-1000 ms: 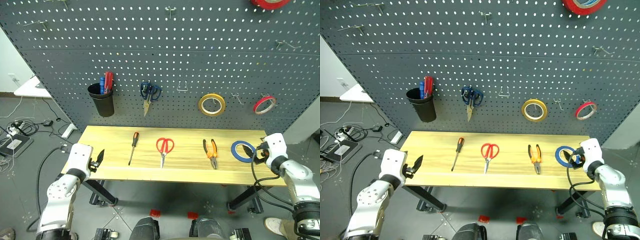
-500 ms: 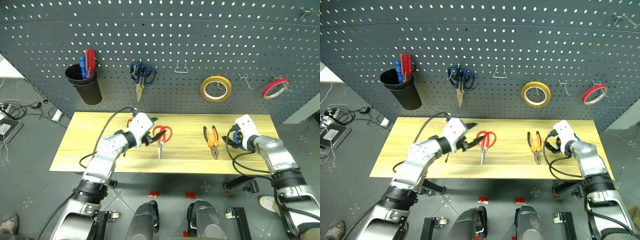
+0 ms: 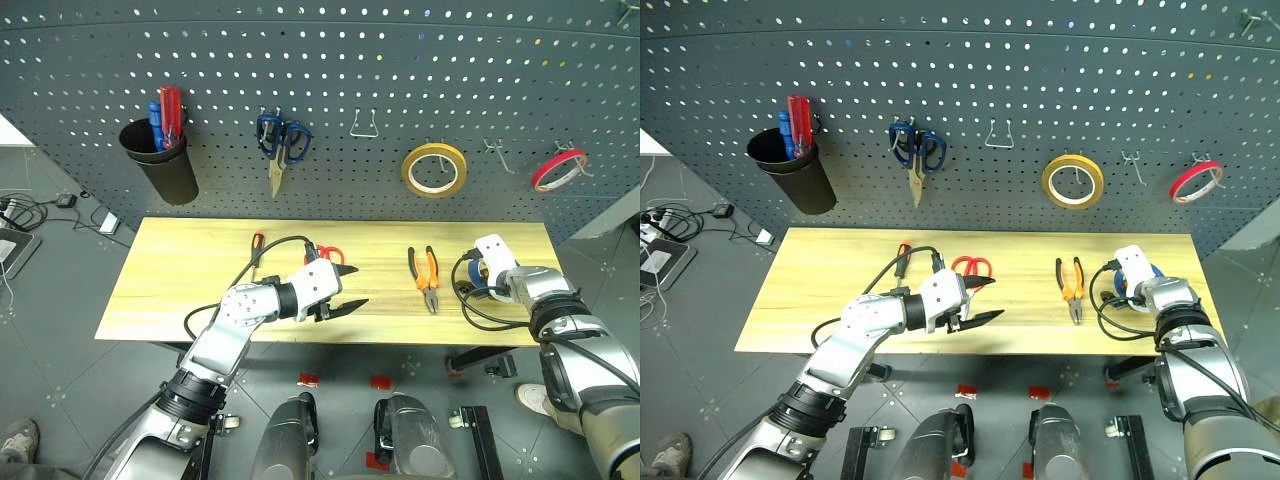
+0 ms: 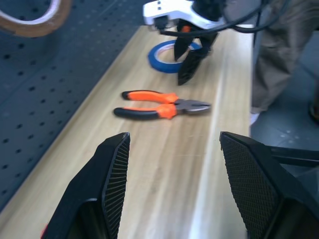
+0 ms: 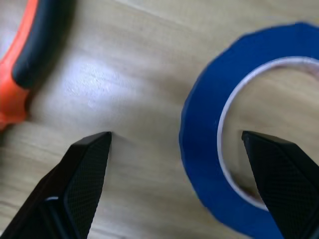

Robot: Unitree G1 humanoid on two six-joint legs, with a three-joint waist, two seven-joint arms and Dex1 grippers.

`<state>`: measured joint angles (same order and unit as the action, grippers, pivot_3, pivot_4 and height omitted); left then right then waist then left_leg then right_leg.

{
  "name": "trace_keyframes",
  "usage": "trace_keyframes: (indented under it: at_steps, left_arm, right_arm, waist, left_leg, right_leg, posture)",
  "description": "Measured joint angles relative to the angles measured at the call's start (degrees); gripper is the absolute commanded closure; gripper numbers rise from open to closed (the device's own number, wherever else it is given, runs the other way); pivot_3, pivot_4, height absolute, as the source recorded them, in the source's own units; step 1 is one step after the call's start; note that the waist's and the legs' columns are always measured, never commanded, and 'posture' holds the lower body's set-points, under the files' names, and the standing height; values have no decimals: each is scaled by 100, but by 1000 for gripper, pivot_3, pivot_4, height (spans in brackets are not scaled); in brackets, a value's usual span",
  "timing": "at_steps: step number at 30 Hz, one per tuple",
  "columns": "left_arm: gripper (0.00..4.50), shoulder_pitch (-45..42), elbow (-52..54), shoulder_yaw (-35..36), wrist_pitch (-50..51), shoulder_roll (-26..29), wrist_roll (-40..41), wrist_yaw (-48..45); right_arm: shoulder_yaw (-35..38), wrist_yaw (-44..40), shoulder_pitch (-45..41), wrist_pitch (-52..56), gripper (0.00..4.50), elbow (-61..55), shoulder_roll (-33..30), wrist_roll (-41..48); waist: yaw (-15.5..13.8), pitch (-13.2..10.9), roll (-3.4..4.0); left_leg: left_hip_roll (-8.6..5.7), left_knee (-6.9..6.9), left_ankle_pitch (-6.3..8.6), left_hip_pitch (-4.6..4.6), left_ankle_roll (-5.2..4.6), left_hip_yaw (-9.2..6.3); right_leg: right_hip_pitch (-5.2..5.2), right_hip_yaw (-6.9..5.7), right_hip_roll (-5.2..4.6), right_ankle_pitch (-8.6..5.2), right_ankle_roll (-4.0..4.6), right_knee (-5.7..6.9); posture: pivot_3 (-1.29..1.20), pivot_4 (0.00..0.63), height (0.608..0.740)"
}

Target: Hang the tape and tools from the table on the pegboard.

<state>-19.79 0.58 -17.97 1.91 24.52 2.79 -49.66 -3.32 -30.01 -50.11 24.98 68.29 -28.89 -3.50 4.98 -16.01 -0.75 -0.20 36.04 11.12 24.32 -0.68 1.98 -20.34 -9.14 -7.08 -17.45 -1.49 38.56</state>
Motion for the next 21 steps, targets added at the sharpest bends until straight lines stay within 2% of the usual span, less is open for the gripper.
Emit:
trace_keyframes:
  at_steps: [3, 6, 10, 14, 16, 21]
  left_arm:
    - [1472, 59, 110, -2, -1, 8, -27, 28]
    - [1409, 68, 181, -1, 20, 2, -27, 42]
    - [1409, 122, 324, -1, 16, -24, -23, 42]
    - [1409, 120, 324, 3, 8, -97, 82, 6]
    - [1409, 92, 324, 3, 34, -107, 200, -120]
    - [1409, -57, 324, 20, 212, 72, 326, -430]
  right_arm:
    - [0, 15, -66, -55, 0, 159, 5, -17]
    - [-66, 10, -68, -178, 576, 206, 16, -115]
    - [-193, 10, -45, -322, 1818, 244, 20, -272]
    - [-186, 102, 13, -429, 3296, 265, 12, -312]
    - [-129, 164, 124, -558, 3829, 134, -21, -311]
    - [31, 255, 721, -581, 3831, -735, -162, -204]
  waist:
    - [-15, 0, -1]
    - [-18, 1, -1]
    - [-34, 1, -2]
    - [-48, 2, -3]
    - [-61, 2, -3]
    - [-103, 3, -1]
  left_leg:
    - [1, 1, 0, -1, 0, -1]
    - [0, 2, 0, -1, 0, 1]
    - [1, 2, 0, -11, 0, 1]
    - [0, 2, 1, -16, -1, 1]
    - [0, 3, 1, -16, -1, 1]
    - [0, 1, 0, -12, 0, 4]
  right_leg:
    - [1, 0, 0, 0, -1, 2]
    - [1, 2, 0, 2, -5, 2]
    - [8, 4, 0, 3, -6, 1]
    - [13, 5, 0, 5, -10, 0]
    - [13, 5, -1, 6, -12, -1]
    - [8, 7, -1, 6, -13, 0]
  posture:
    - [-201, 261, 740]
    - [-203, 260, 740]
    - [-212, 257, 740]
    - [-227, 249, 740]
    - [-233, 245, 740]
    - [-261, 232, 740]
